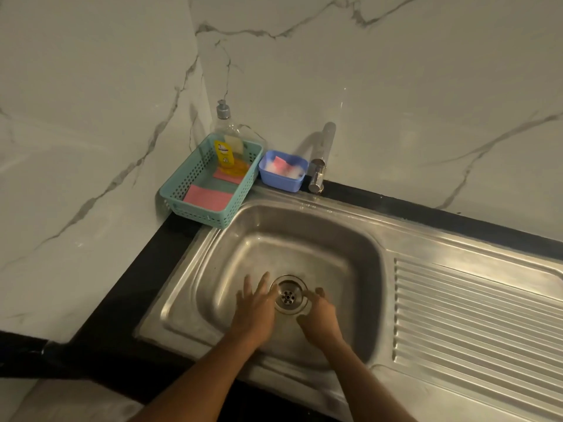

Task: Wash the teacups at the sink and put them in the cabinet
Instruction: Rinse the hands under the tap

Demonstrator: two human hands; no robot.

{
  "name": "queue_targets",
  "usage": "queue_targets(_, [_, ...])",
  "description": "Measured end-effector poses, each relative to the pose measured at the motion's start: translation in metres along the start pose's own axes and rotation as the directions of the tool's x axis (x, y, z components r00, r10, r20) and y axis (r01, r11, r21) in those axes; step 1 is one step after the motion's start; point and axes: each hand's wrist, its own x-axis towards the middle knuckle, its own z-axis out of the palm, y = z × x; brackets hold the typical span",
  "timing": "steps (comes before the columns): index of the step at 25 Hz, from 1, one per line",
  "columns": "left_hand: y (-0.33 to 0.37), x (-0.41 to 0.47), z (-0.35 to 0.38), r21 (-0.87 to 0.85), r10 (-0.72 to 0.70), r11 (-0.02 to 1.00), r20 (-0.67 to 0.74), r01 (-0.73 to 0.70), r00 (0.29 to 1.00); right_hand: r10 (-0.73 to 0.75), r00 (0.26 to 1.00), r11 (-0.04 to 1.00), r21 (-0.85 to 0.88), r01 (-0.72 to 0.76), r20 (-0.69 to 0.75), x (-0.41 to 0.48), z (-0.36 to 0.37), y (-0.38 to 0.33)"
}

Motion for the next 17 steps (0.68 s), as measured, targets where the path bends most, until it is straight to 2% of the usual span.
queue_targets(1, [0.002, 0.001, -0.004, -0.126, 0.008, 0.992, -0.153, -0.027, 0.988, 0.051, 0.996, 0.995, 0.086, -0.044, -0.072, 0.004, -0.006, -0.003])
queue_targets(2, [0.010, 0.003, -0.015, -0.255, -0.017, 0.966, -0.262, -0.052, 0.965, 0.063, 0.996, 0.992, 0.116, -0.055, -0.066, 0.000, -0.020, -0.018])
queue_targets(3, [0.018, 0.000, -0.031, -0.380, -0.060, 0.922, -0.330, -0.075, 0.942, 0.047, 0.997, 0.990, 0.135, -0.039, -0.059, -0.003, -0.036, -0.035])
queue_targets(4, [0.027, -0.003, -0.048, -0.518, -0.092, 0.850, -0.322, -0.094, 0.942, -0.001, 0.999, 0.984, 0.177, 0.008, -0.041, -0.003, -0.058, -0.050])
queue_targets(5, [0.036, -0.008, -0.070, -0.700, -0.129, 0.705, -0.287, -0.115, 0.949, -0.040, 0.999, 0.962, 0.269, 0.045, -0.024, -0.007, -0.084, -0.063])
queue_targets(6, [0.042, -0.015, -0.096, -0.847, -0.138, 0.508, -0.256, -0.154, 0.957, -0.103, 0.995, 0.915, 0.391, 0.099, -0.010, -0.017, -0.112, -0.074])
queue_targets(7, [0.048, -0.023, -0.125, -0.929, -0.093, 0.287, -0.268, -0.232, 0.959, -0.205, 0.979, 0.822, 0.542, 0.176, -0.007, -0.030, -0.145, -0.087])
queue_targets(8, [0.051, -0.031, -0.153, -0.953, -0.014, 0.070, -0.298, -0.296, 0.955, -0.320, 0.947, 0.676, 0.695, 0.243, -0.020, -0.040, -0.175, -0.096])
queue_targets(9, [0.055, -0.039, -0.176, -0.945, 0.074, -0.138, -0.308, -0.296, 0.948, -0.429, 0.903, 0.474, 0.847, 0.240, -0.016, -0.042, -0.194, -0.096])
queue_targets(10, [0.057, -0.040, -0.185, -0.931, 0.141, -0.275, -0.286, -0.240, 0.948, -0.518, 0.856, 0.289, 0.942, 0.173, 0.002, -0.039, -0.200, -0.097])
queue_targets(11, [0.056, -0.035, -0.181, -0.934, 0.204, -0.329, -0.218, -0.142, 0.954, -0.580, 0.814, 0.179, 0.981, 0.075, 0.044, -0.030, -0.188, -0.089])
queue_targets(12, [0.052, -0.022, -0.162, -0.980, 0.218, -0.199, -0.068, -0.024, 0.974, -0.528, 0.832, 0.266, 0.963, -0.027, 0.170, -0.014, -0.165, -0.074])
queue_targets(13, [0.046, -0.007, -0.138, -0.977, 0.145, 0.207, 0.074, 0.043, 0.987, -0.310, 0.905, 0.549, 0.832, -0.080, 0.292, 0.005, -0.131, -0.056])
queue_targets(14, [0.034, 0.006, -0.099, -0.694, 0.029, 0.717, 0.132, 0.071, 0.991, -0.150, 0.930, 0.885, 0.465, -0.024, 0.335, 0.015, -0.084, -0.029])
queue_targets(15, [0.020, 0.013, -0.062, -0.317, -0.055, 0.944, 0.121, 0.091, 0.991, -0.052, 0.943, 0.994, 0.110, 0.017, 0.327, 0.011, -0.035, 0.003])
queue_targets(16, [0.011, 0.018, -0.041, -0.010, -0.049, 0.999, 0.047, 0.050, 0.998, 0.030, 0.982, 0.989, -0.146, -0.002, 0.188, 0.013, -0.009, 0.012])
queue_targets(17, [0.005, 0.021, -0.033, 0.084, 0.001, 0.996, 0.030, -0.003, 1.000, 0.033, 0.992, 0.974, -0.226, -0.006, 0.119, 0.013, 0.004, 0.015])
